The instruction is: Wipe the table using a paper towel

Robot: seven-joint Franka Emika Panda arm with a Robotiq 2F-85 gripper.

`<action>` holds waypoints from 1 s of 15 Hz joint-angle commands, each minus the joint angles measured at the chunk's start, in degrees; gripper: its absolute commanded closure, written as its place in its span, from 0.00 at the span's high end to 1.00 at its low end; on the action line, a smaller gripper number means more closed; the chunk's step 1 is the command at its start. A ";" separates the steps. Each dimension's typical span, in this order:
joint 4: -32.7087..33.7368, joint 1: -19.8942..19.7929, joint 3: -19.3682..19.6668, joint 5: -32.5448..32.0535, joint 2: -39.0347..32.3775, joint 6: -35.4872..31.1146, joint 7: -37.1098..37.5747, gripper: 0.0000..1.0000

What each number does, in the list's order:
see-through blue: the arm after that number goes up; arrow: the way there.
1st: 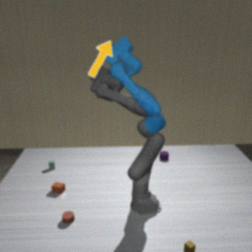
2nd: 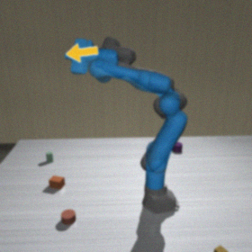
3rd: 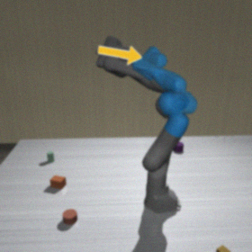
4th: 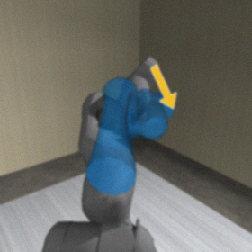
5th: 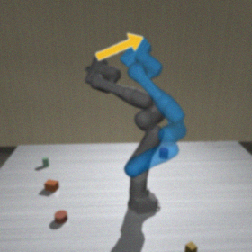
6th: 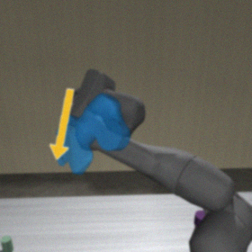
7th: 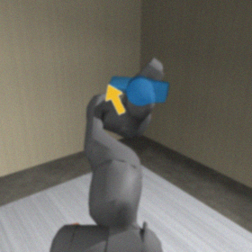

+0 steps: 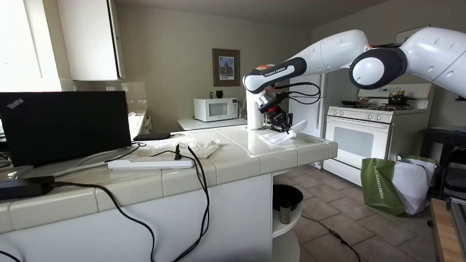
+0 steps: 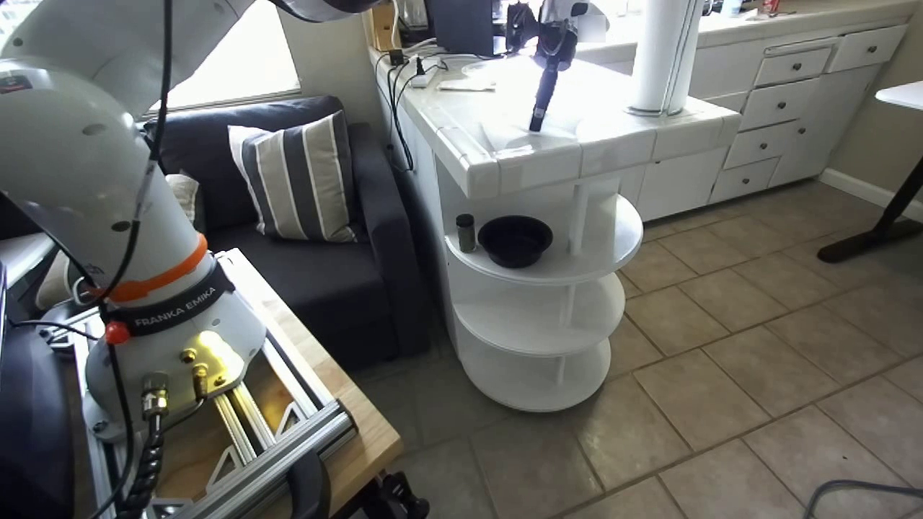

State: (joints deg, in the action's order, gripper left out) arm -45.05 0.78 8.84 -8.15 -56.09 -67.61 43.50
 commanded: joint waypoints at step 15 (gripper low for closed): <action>2.00 2.09 -5.15 0.30 -2.82 -0.50 -16.68 0.00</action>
State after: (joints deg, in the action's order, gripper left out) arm -42.58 4.47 3.81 -7.92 -56.38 -72.71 30.41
